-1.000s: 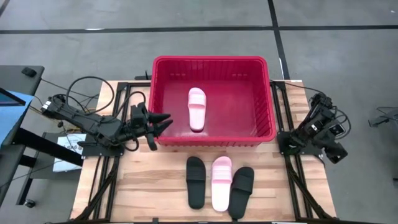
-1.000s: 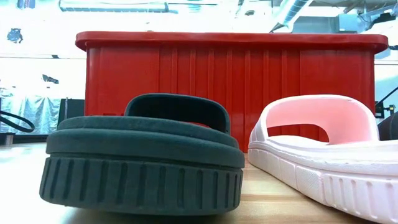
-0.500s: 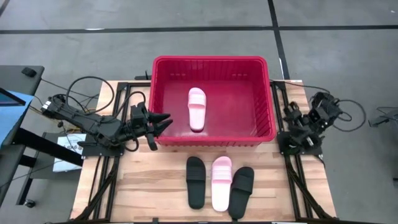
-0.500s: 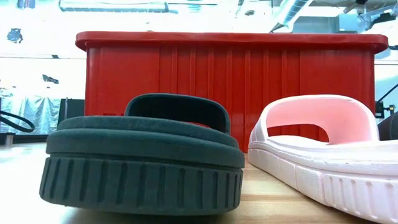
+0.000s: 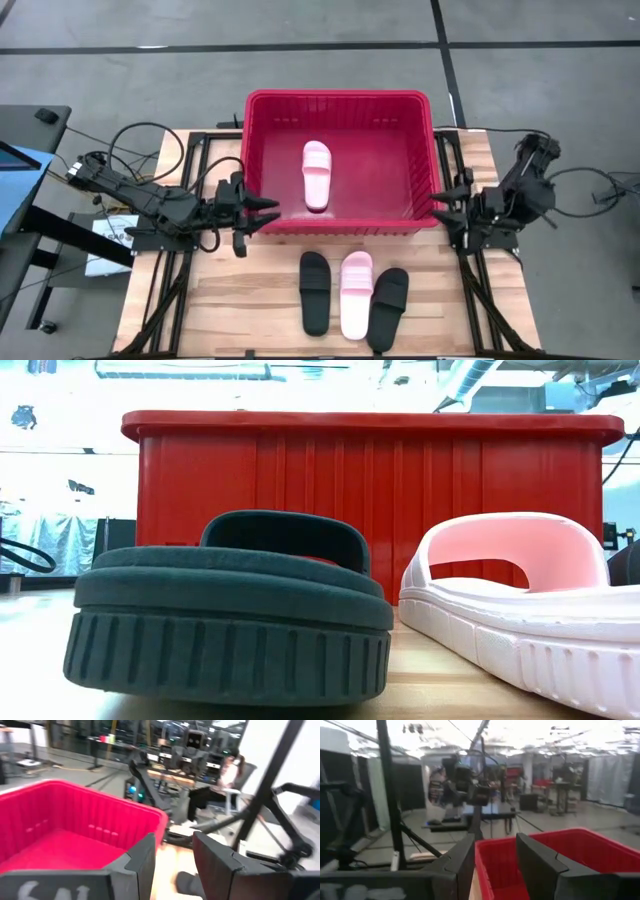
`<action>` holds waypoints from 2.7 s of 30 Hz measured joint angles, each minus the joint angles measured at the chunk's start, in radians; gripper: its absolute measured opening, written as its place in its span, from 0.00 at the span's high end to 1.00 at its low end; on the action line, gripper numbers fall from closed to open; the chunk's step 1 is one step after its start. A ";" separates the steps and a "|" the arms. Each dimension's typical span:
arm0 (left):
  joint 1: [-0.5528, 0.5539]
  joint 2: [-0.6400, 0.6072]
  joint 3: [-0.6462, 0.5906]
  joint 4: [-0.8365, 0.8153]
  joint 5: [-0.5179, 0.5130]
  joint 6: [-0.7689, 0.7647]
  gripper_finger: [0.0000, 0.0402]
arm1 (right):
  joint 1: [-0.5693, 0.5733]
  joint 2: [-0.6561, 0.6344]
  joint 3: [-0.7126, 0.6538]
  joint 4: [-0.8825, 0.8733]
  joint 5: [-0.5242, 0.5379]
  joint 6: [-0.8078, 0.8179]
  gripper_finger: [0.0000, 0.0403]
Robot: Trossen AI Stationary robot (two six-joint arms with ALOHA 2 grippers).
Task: Pick and place slides into bin
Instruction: Put the pink slide into the red bin
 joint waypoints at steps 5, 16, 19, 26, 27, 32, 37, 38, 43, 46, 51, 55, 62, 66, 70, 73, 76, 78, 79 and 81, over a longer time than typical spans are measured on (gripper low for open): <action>0.000 0.000 0.000 -0.007 0.056 0.024 0.70 | 0.000 0.117 0.073 -0.080 0.044 0.080 0.64; 0.000 0.000 0.000 -0.088 0.098 0.018 0.70 | 0.108 0.282 0.130 -0.133 -0.015 0.295 0.65; 0.000 0.000 0.000 -0.086 0.098 0.018 0.70 | 0.130 0.324 0.130 -0.133 -0.015 0.379 0.66; 0.000 0.000 0.000 -0.086 0.118 0.017 0.70 | 0.138 0.432 0.130 -0.133 -0.025 0.578 0.66; 0.000 0.000 0.000 -0.086 0.127 0.017 0.70 | 0.138 0.448 0.130 -0.133 -0.032 0.606 0.66; 0.000 0.000 0.000 -0.086 0.172 0.012 0.70 | 0.138 0.538 0.130 -0.133 -0.045 0.742 0.65; 0.000 0.000 0.000 -0.085 0.192 0.012 0.70 | 0.137 0.621 0.130 -0.132 -0.065 0.859 0.65; 0.000 0.000 0.000 -0.085 0.195 0.012 0.70 | 0.137 0.637 0.130 -0.132 -0.077 0.879 0.65; 0.000 0.000 0.000 -0.085 0.205 0.012 0.70 | 0.136 0.704 0.129 -0.111 -0.094 0.957 0.66; 0.000 0.000 0.000 -0.086 0.223 0.012 0.70 | 0.135 0.735 0.129 -0.094 -0.108 0.986 0.66; 0.000 0.000 0.000 -0.102 0.229 0.012 0.70 | 0.126 0.786 0.129 -0.064 -0.151 1.042 0.66; -0.004 0.000 0.000 -0.115 0.230 0.012 0.70 | 0.104 0.830 0.129 -0.053 -0.207 1.092 0.66; -0.019 0.000 0.000 -0.115 0.235 0.012 0.70 | 0.027 0.917 0.129 -0.056 -0.406 1.166 0.67; -0.025 0.000 0.000 -0.115 0.235 0.012 0.70 | -0.011 0.952 0.129 -0.056 -0.477 1.189 0.67; -0.026 0.000 0.000 -0.115 0.235 0.012 0.70 | -0.037 0.976 0.129 -0.057 -0.486 1.191 0.68; -0.026 0.000 0.000 -0.115 0.235 0.012 0.70 | -0.051 0.989 0.129 -0.068 -0.488 1.191 0.69; -0.026 0.000 0.000 -0.115 0.235 0.012 0.70 | -0.068 1.006 0.129 -0.098 -0.512 1.190 0.69; -0.026 0.000 0.000 -0.115 0.235 0.012 0.70 | -0.074 1.019 0.129 -0.116 -0.523 1.190 0.68; -0.026 0.000 0.000 -0.115 0.234 0.012 0.70 | -0.076 1.024 0.129 -0.118 -0.525 1.190 0.68; -0.026 0.000 0.000 -0.115 0.235 0.012 0.70 | -0.084 1.033 0.129 -0.142 -0.530 1.190 0.68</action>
